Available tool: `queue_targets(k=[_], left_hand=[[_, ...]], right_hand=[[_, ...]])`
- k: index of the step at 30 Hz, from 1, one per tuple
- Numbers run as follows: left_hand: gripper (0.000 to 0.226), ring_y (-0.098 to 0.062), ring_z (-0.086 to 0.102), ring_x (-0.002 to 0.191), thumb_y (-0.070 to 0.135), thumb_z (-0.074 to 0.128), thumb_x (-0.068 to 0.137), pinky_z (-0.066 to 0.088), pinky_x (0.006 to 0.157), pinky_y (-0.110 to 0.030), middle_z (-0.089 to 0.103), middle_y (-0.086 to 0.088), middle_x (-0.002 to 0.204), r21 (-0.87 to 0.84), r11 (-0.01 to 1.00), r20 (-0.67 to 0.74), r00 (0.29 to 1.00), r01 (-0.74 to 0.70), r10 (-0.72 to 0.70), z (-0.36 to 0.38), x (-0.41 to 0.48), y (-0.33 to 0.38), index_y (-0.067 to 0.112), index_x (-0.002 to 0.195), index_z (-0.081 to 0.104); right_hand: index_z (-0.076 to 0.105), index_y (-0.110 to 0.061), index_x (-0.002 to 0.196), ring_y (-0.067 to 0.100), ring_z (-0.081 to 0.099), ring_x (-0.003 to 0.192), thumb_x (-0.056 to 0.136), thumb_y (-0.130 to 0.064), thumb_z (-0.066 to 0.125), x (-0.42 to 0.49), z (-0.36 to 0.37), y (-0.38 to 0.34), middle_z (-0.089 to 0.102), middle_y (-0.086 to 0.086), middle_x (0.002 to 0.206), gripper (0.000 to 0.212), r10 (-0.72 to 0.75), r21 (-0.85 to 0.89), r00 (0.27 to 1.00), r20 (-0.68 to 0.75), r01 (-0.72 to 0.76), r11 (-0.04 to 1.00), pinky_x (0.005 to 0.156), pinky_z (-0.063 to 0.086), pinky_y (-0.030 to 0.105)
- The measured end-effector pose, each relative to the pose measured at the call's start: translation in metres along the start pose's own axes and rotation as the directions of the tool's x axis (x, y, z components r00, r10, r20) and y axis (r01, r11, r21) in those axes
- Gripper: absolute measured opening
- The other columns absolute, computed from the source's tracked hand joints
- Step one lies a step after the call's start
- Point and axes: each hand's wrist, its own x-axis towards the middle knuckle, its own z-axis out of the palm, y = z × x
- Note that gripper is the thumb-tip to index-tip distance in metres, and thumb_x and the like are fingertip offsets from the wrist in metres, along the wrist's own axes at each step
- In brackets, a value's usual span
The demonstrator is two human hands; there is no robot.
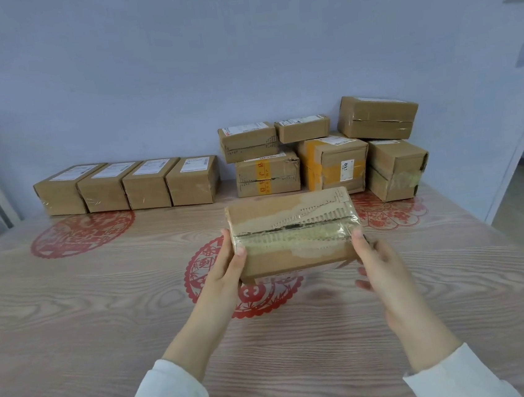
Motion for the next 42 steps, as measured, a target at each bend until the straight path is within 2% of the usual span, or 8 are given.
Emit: queue_targets(k=[4, 9, 15, 19, 23, 29, 35, 42], left_hand=[[0.057, -0.022, 0.041, 0.133, 0.051, 0.038, 0.094, 0.032, 0.114, -0.043, 0.031, 0.009, 0.152, 0.038, 0.999, -0.003, 1.000, 0.028, -0.028, 0.001, 0.002, 0.001, 0.046, 0.147, 0.016], [0.082, -0.027, 0.036, 0.137, 0.067, 0.044, 0.074, 0.030, 0.114, -0.046, 0.037, 0.004, 0.150, 0.009, 0.999, 0.004, 0.999, 0.045, -0.046, 0.000, -0.001, 0.002, 0.042, 0.148, 0.019], [0.057, -0.017, 0.045, 0.129, 0.053, 0.045, 0.091, 0.031, 0.114, -0.043, 0.049, 0.010, 0.138, -0.018, 0.995, 0.051, 0.994, 0.095, -0.094, 0.000, -0.001, 0.000, 0.043, 0.145, 0.029], [0.080, -0.025, 0.040, 0.135, 0.072, 0.047, 0.076, 0.033, 0.112, -0.046, 0.042, 0.005, 0.148, 0.046, 0.993, 0.060, 0.992, 0.108, -0.111, 0.000, 0.006, -0.001, 0.042, 0.147, 0.027], [0.042, -0.013, 0.052, 0.119, 0.054, 0.043, 0.091, 0.039, 0.106, -0.040, 0.055, 0.013, 0.129, 0.051, 0.992, 0.029, 0.993, 0.117, -0.118, -0.001, 0.017, -0.006, 0.053, 0.133, 0.038], [0.036, -0.007, 0.054, 0.106, 0.045, 0.044, 0.094, 0.038, 0.093, -0.031, 0.053, 0.027, 0.111, -0.030, 0.988, -0.014, 0.988, 0.151, -0.151, 0.000, 0.032, -0.011, 0.055, 0.127, 0.034], [0.049, 0.003, 0.051, 0.097, 0.029, 0.048, 0.095, 0.042, 0.080, -0.018, 0.051, 0.022, 0.117, -0.097, 0.972, -0.011, 0.976, 0.214, -0.216, 0.001, 0.045, 0.002, 0.044, 0.139, 0.031], [0.058, -0.008, 0.028, 0.139, 0.041, 0.045, 0.095, 0.021, 0.117, -0.038, 0.030, 0.015, 0.151, -0.012, 0.948, -0.041, 0.948, 0.317, -0.317, -0.002, 0.053, 0.039, 0.037, 0.148, 0.022]], right_hand=[[0.054, -0.016, 0.101, 0.018, 0.050, 0.098, 0.088, -0.058, 0.048, -0.002, -0.002, 0.000, 0.053, -0.004, 0.097, 0.044, -0.035, -0.014, 0.999, -0.007, 0.035, 0.999, 0.088, 0.038, 0.036], [0.044, -0.022, 0.073, 0.021, 0.049, 0.082, 0.083, -0.061, 0.051, -0.003, -0.002, 0.002, 0.048, -0.005, 0.074, 0.041, -0.066, -0.095, 0.998, -0.025, 0.063, 0.994, 0.077, 0.038, 0.035], [0.049, -0.014, 0.076, 0.028, 0.060, 0.092, 0.081, -0.063, 0.054, 0.002, 0.001, 0.007, 0.060, 0.004, 0.084, 0.049, -0.044, -0.118, 0.998, -0.044, 0.039, 0.992, 0.091, 0.048, 0.053], [0.051, -0.013, 0.081, 0.026, 0.060, 0.090, 0.081, -0.066, 0.050, 0.007, 0.002, 0.008, 0.064, 0.007, 0.089, 0.053, -0.011, -0.185, 1.000, -0.019, 0.007, 0.983, 0.090, 0.049, 0.053], [0.046, -0.014, 0.073, 0.025, 0.060, 0.089, 0.080, -0.066, 0.051, 0.015, 0.001, 0.008, 0.065, 0.010, 0.089, 0.052, 0.032, -0.223, 0.999, -0.008, -0.032, 0.974, 0.090, 0.049, 0.051], [0.054, -0.015, 0.108, 0.014, 0.053, 0.092, 0.076, -0.063, 0.056, 0.031, -0.001, 0.001, 0.058, -0.003, 0.100, 0.058, 0.025, -0.229, 0.999, 0.036, -0.016, 0.973, 0.080, 0.040, 0.031], [0.041, -0.020, 0.140, 0.015, 0.036, 0.135, 0.066, -0.067, 0.043, 0.045, 0.003, -0.037, 0.042, -0.005, 0.145, 0.088, -0.116, -0.299, 0.993, 0.021, 0.117, 0.947, 0.110, 0.029, 0.039], [0.015, -0.024, 0.151, 0.001, -0.016, 0.136, 0.094, -0.054, 0.033, 0.053, 0.019, -0.074, 0.000, -0.015, 0.155, 0.067, -0.149, -0.636, 0.977, 0.155, 0.215, 0.741, 0.118, 0.010, 0.039]])
